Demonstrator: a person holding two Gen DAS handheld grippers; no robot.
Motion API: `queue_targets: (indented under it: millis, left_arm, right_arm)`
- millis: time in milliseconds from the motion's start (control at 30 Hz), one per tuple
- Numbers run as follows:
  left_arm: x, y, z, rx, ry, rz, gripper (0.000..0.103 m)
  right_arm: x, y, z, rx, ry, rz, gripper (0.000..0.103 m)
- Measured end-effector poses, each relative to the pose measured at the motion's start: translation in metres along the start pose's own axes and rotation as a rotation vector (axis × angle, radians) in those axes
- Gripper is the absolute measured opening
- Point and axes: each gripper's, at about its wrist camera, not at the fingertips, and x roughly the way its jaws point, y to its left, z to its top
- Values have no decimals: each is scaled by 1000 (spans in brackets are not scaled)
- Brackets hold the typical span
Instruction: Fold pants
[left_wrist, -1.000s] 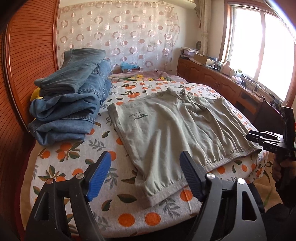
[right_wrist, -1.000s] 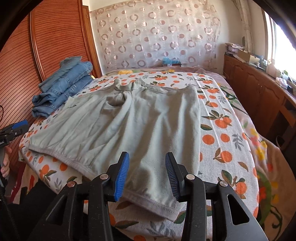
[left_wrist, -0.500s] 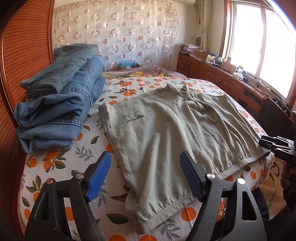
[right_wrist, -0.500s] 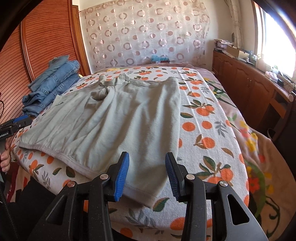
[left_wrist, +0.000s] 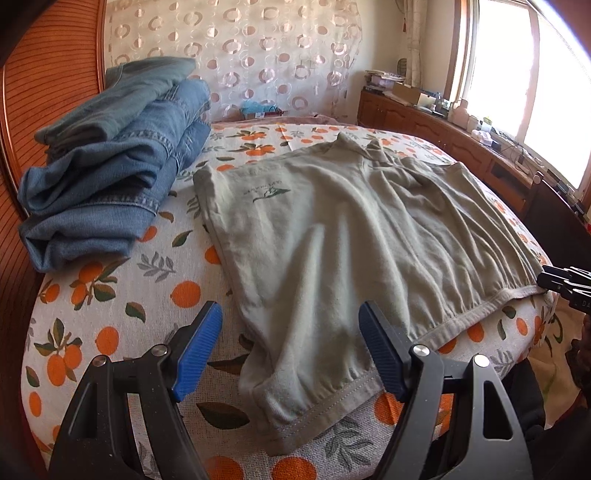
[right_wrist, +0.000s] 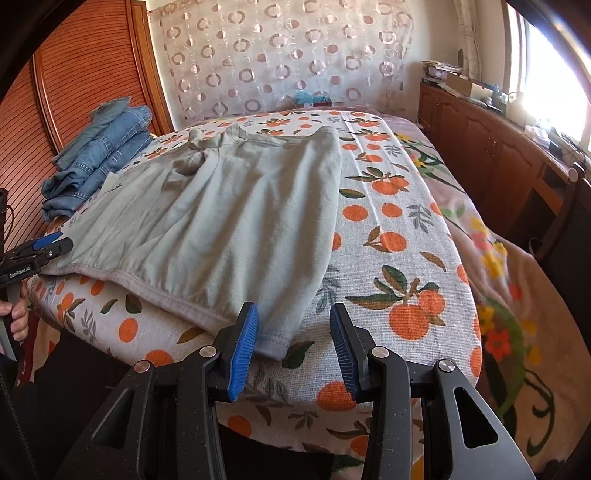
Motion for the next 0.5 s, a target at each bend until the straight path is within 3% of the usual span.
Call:
queue_targets:
  millis: [100, 167, 200, 233, 500]
  left_arm:
    - [1, -2, -3, 16, 2, 8, 77]
    - [0, -2, -4, 20, 1, 10, 77]
    - [0, -1, -4, 14, 0, 6, 77]
    - [0, 1, -4, 9, -1, 4, 77]
    - [-22, 19, -3, -34, -47, 20, 77]
  right_arm:
    - [1, 2, 0, -11, 1, 2, 37]
    - [3, 2, 2, -22, 6, 18, 25]
    - [4, 2, 4, -26, 12, 36, 13]
    - [5, 2, 6, -26, 11, 42, 10]
    - [4, 30, 40, -75, -63, 138, 6]
